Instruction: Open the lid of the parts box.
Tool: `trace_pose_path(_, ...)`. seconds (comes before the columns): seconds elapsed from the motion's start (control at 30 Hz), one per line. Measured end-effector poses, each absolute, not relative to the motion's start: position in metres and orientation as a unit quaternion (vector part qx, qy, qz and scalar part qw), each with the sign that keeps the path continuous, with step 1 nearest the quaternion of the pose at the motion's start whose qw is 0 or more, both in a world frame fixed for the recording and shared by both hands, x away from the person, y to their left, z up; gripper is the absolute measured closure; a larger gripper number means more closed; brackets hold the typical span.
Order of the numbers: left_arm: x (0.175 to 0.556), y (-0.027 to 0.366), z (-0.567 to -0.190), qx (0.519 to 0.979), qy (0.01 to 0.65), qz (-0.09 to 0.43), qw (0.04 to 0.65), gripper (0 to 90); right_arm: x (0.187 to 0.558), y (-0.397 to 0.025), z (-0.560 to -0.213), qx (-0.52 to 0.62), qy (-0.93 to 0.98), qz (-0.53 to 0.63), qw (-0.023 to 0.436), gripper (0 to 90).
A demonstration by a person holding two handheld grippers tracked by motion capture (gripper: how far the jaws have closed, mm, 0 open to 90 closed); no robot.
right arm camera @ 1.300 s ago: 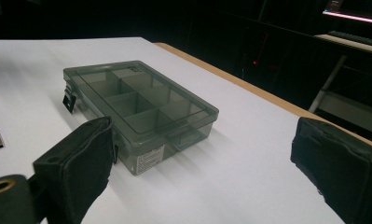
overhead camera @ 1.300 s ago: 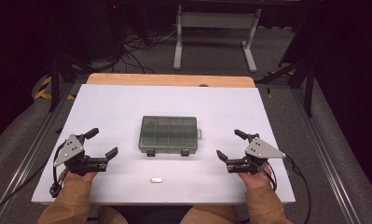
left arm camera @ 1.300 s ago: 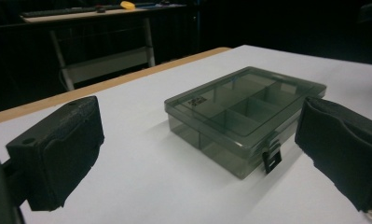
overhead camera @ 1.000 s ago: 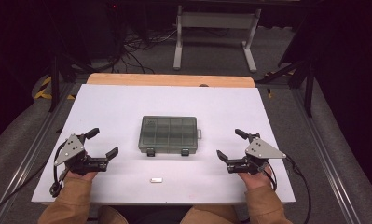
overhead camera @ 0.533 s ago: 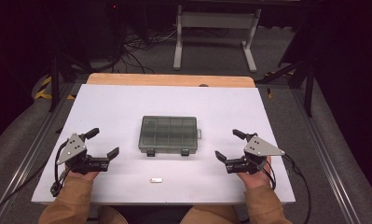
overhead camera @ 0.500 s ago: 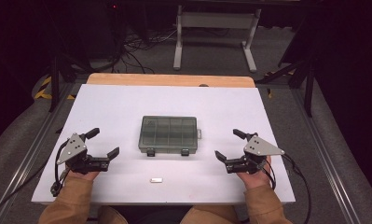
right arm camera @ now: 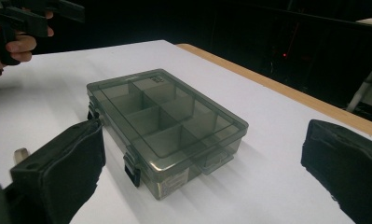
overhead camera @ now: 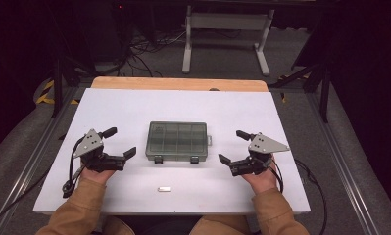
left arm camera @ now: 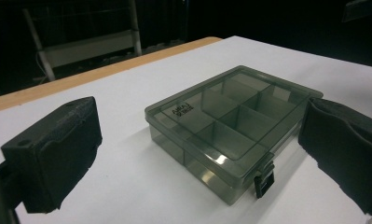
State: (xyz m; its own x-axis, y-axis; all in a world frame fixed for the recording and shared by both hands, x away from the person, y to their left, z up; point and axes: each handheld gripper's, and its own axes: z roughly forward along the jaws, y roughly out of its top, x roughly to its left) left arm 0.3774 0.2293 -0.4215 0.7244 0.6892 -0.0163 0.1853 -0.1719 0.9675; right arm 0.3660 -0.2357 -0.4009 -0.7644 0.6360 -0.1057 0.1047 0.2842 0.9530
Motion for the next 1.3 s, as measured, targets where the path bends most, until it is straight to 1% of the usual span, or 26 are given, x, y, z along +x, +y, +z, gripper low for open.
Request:
trace_pose_path(0.2,0.387,0.219,-0.418,0.741,0.292,0.203,0.570,0.1,0.375,-0.224,-0.396,0.239,0.777,0.531,0.239,2.8)
trace_pose_path(0.47,0.396,0.208,-0.416,0.743,0.287,0.197,0.572,0.1,0.384,-0.217,-0.394,0.239,0.782,0.524,0.237,4.4)
trace_pose_path(0.67,0.403,0.200,-0.416,0.750,0.282,0.188,0.568,1.0,0.393,-0.211,-0.397,0.237,0.796,0.509,0.225,9.9)
trace_pose_path(0.83,0.409,0.196,-0.420,0.756,0.284,0.180,0.562,2.0,0.400,-0.203,-0.399,0.240,0.806,0.497,0.214,11.6)
trace_pose_path(0.97,0.413,0.194,-0.424,0.759,0.284,0.174,0.560,2.4,0.402,-0.200,-0.401,0.241,0.810,0.490,0.215,12.7)
trace_pose_path(1.1,0.415,0.193,-0.428,0.768,0.283,0.161,0.552,4.5,0.403,-0.196,-0.406,0.240,0.817,0.480,0.210,13.5)
trace_pose_path(1.23,0.417,0.194,-0.430,0.782,0.281,0.159,0.533,6.6,0.404,-0.193,-0.410,0.240,0.825,0.469,0.205,15.5)
trace_pose_path(1.3,0.419,0.195,-0.432,0.791,0.281,0.147,0.523,8.1,0.405,-0.193,-0.412,0.242,0.829,0.460,0.204,16.8)
